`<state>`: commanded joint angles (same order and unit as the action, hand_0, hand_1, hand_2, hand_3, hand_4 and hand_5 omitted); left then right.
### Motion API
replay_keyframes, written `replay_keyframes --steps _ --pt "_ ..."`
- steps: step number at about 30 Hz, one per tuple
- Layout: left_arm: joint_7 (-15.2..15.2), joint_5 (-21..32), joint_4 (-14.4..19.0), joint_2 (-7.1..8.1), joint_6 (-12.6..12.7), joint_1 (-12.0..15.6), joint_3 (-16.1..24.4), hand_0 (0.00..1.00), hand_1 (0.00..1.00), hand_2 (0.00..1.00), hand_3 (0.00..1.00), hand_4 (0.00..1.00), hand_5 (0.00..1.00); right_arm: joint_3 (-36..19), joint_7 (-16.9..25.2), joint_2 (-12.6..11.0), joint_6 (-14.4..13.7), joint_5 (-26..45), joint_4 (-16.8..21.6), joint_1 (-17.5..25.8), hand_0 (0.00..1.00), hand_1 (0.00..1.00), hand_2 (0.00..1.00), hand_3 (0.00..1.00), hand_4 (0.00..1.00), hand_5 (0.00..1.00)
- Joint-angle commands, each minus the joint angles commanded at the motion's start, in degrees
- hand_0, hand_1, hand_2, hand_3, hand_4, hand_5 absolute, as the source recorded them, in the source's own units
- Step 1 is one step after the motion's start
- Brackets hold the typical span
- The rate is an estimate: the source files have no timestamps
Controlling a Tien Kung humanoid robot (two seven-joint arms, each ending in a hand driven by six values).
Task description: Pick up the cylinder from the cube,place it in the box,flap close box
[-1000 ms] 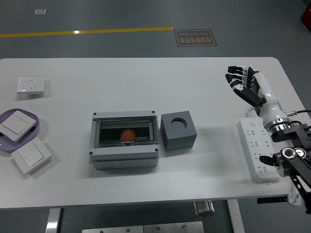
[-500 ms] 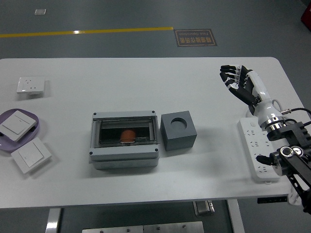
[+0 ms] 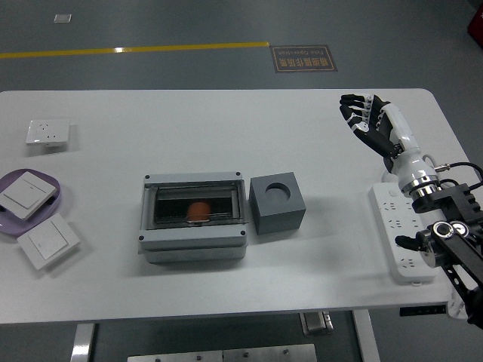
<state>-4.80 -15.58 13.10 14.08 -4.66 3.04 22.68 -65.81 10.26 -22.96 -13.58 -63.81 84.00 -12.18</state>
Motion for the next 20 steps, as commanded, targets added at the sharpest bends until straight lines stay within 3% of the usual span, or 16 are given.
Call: replay_keyframes --steps 20 --pt "0.24 1.17 -0.20 1.07 -0.12 -0.02 -1.33 0.676 0.689 0.662 0.699 0.679 0.199 -2.31 0.40 -0.85 -0.12 0.75 -0.14 1.95 0.758 0.723 0.738 0.670 0.734 0.526"
